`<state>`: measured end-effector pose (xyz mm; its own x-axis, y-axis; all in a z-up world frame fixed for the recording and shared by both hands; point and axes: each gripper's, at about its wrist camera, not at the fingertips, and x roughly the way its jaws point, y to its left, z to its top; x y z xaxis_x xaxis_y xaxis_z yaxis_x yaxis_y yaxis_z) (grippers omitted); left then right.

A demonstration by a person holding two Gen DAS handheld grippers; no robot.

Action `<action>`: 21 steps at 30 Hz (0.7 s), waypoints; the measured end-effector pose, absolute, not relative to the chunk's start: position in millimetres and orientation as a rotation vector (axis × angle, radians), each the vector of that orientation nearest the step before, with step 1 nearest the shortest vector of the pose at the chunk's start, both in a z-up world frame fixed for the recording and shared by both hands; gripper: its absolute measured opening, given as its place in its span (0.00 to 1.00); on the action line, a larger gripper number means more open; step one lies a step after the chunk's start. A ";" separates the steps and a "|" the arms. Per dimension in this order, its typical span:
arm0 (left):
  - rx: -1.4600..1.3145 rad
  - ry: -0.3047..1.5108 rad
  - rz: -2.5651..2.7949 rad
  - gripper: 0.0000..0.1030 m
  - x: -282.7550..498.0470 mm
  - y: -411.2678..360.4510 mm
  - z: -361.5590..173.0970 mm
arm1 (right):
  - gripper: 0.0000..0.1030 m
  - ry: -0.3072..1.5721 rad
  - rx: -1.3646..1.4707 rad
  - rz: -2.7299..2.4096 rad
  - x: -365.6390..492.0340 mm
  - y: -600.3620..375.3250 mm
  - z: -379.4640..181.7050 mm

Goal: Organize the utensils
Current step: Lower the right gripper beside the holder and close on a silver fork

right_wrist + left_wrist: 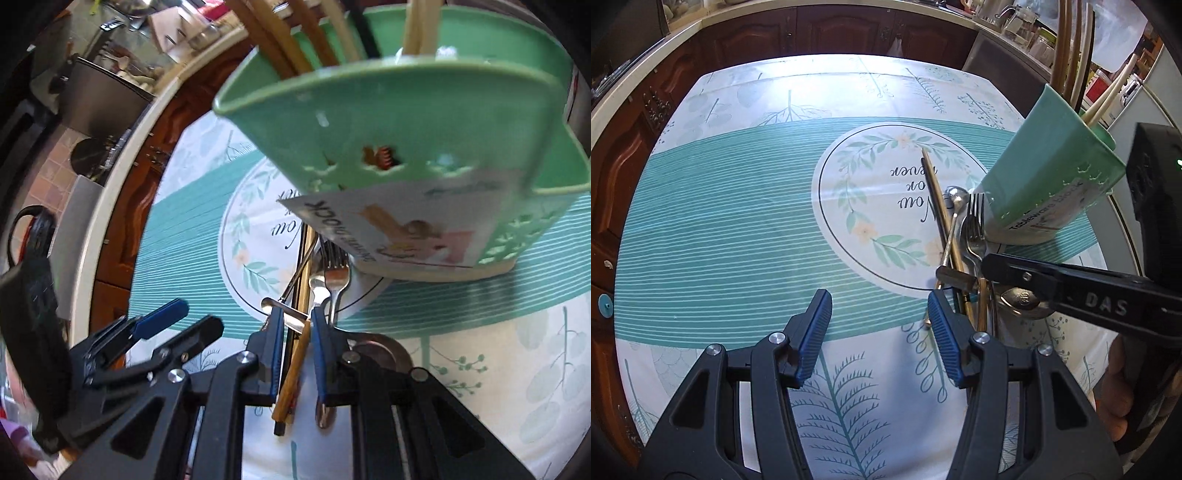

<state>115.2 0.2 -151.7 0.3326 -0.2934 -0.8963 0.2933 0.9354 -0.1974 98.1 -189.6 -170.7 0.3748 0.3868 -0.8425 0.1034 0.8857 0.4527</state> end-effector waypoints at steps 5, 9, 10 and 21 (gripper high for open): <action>-0.033 1.171 -0.381 0.50 115.3 10.9 -152.8 | 0.14 1.231 0.475 0.131 108.8 -182.8 -180.9; -0.054 1.178 -0.375 0.50 115.7 18.5 -155.2 | 0.12 1.250 0.464 0.087 114.1 -176.9 -186.6; -0.057 1.179 -0.375 0.50 115.5 20.2 -155.4 | 0.10 1.252 0.463 0.082 115.1 -176.3 -187.7; -0.068 1.176 -0.383 0.50 111.6 22.9 -154.0 | 0.04 1.274 0.394 0.149 100.9 -164.9 -186.9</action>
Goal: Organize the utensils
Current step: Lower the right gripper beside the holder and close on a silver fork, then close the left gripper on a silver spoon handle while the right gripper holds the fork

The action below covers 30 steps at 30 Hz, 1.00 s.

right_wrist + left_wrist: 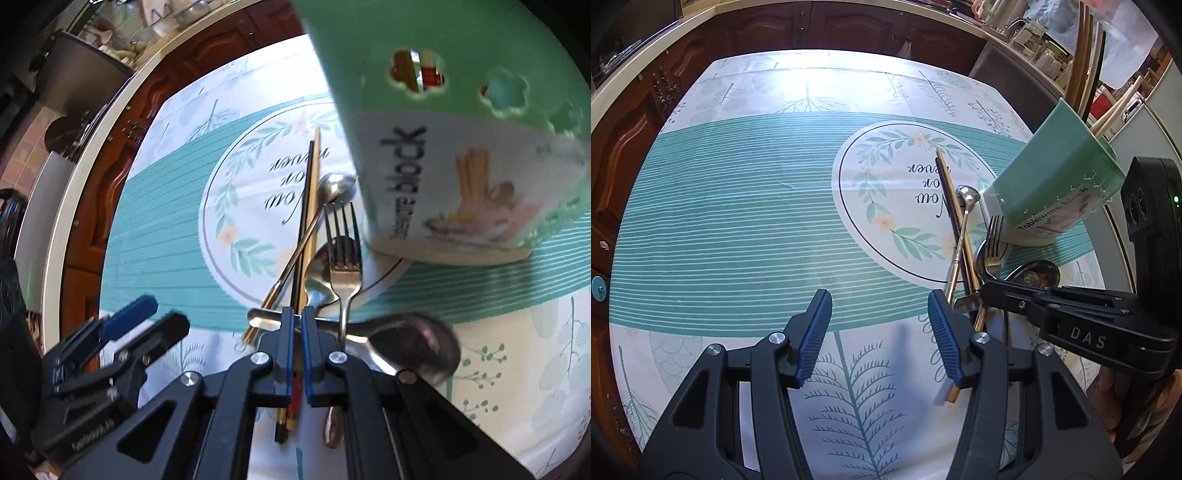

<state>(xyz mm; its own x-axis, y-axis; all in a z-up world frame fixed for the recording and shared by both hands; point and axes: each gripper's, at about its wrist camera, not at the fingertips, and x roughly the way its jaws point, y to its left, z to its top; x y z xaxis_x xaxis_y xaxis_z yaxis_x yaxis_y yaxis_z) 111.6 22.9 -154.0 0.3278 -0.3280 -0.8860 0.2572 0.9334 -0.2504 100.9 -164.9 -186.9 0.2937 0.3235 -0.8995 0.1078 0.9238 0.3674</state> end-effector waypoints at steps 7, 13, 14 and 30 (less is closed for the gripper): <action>-0.051 1.172 -0.394 0.50 107.5 18.2 -151.2 | 0.04 1.280 0.406 0.153 99.2 -163.3 -187.7; -0.040 1.169 -0.394 0.50 104.4 15.7 -148.3 | 0.04 1.282 0.437 0.089 105.0 -166.7 -189.9; -0.038 1.168 -0.394 0.50 104.0 15.7 -147.3 | 0.04 1.283 0.443 0.085 106.1 -167.8 -191.0; 0.077 1.141 -0.506 0.50 94.6 -19.6 -128.2 | 0.04 1.303 0.483 0.109 92.3 -191.6 -189.9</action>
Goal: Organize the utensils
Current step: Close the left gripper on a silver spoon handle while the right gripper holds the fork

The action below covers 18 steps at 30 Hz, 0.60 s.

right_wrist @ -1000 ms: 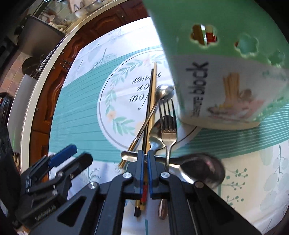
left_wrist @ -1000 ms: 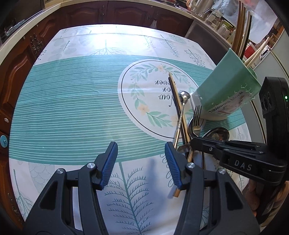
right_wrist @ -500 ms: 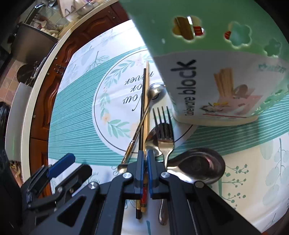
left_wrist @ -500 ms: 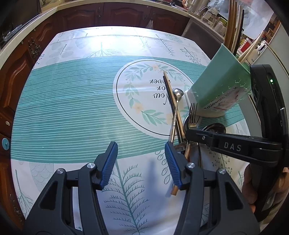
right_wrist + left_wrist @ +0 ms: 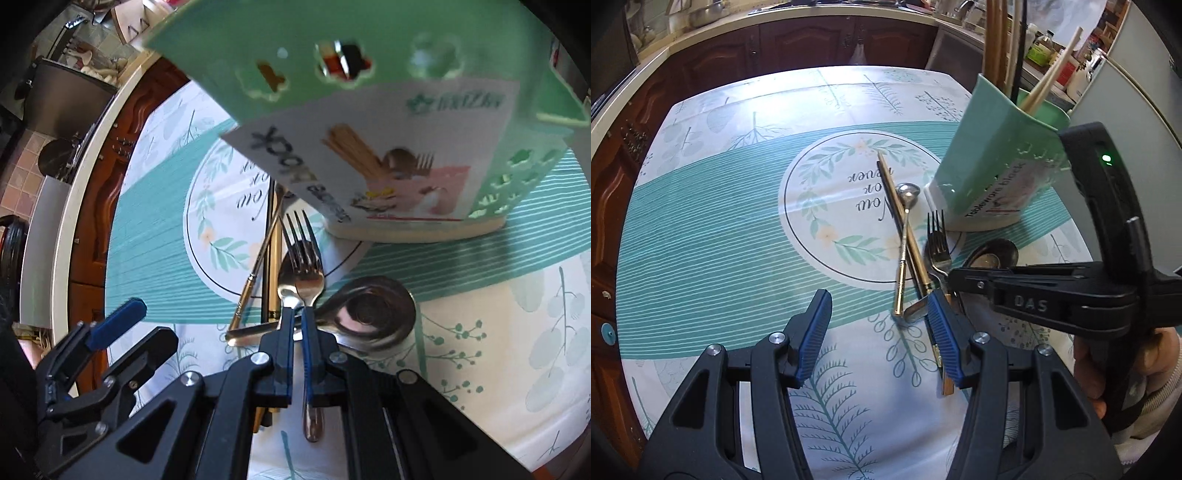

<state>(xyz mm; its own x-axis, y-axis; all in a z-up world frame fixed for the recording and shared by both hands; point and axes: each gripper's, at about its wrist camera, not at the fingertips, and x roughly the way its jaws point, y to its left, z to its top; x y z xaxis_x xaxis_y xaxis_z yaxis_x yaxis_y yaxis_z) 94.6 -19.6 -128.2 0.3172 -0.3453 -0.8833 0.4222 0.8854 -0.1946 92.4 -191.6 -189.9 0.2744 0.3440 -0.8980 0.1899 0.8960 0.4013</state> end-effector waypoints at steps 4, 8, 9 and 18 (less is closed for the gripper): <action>0.097 1.155 -0.524 0.50 92.6 -24.8 -127.9 | 0.06 1.316 0.441 0.113 97.2 -187.0 -197.9; 0.117 1.178 -0.566 0.50 91.5 -32.1 -127.8 | 0.05 1.302 0.404 0.140 99.5 -182.8 -198.4; 0.126 1.185 -0.583 0.50 91.3 -34.8 -128.1 | 0.05 1.301 0.406 0.148 99.5 -183.7 -199.1; 0.295 1.239 -0.722 0.50 82.6 -81.7 -135.4 | 0.04 1.238 0.512 0.225 82.5 -206.6 -195.8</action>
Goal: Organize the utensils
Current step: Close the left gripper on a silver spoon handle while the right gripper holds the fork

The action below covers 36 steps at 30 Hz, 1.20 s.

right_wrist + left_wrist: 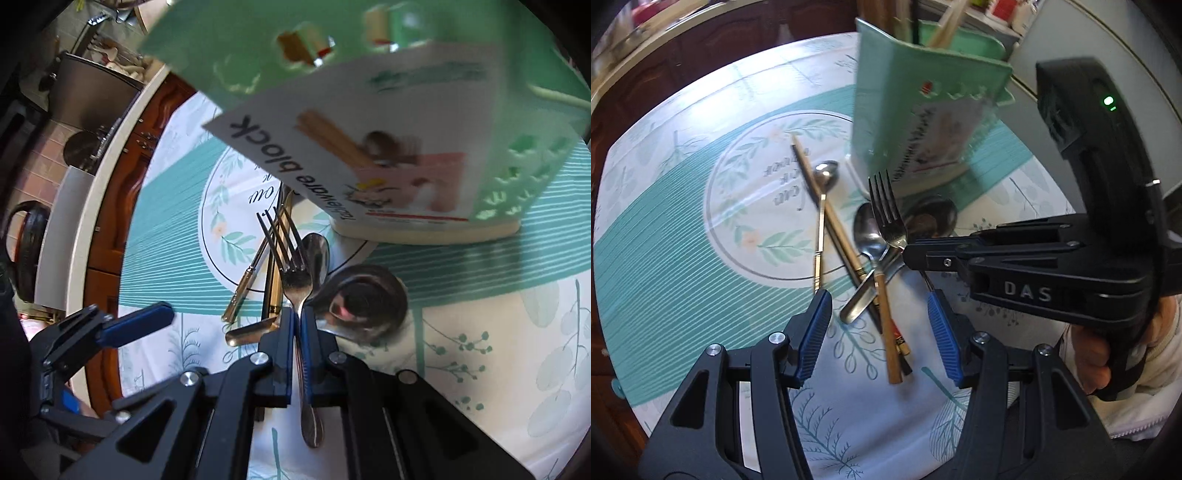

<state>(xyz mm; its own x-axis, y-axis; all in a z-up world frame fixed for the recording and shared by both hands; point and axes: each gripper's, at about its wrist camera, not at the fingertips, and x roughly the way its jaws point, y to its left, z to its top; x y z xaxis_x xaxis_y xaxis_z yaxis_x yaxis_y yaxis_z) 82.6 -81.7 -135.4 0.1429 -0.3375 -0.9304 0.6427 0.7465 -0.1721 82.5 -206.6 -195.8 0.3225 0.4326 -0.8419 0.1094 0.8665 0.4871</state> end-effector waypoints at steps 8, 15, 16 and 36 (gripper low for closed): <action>0.339 1.341 -0.750 0.17 102.4 -111.4 -159.7 | 0.04 1.196 0.579 0.243 60.8 -235.6 -191.5; 0.375 1.412 -0.726 0.13 111.3 -117.8 -172.4 | 0.04 1.155 0.620 0.247 47.9 -251.0 -189.2; 0.391 1.417 -0.720 0.13 111.0 -120.1 -174.5 | 0.04 1.154 0.624 0.248 46.8 -253.5 -189.5; 0.307 1.381 -0.727 0.05 94.2 -117.1 -161.8 | 0.03 1.114 0.637 0.298 36.6 -259.7 -188.0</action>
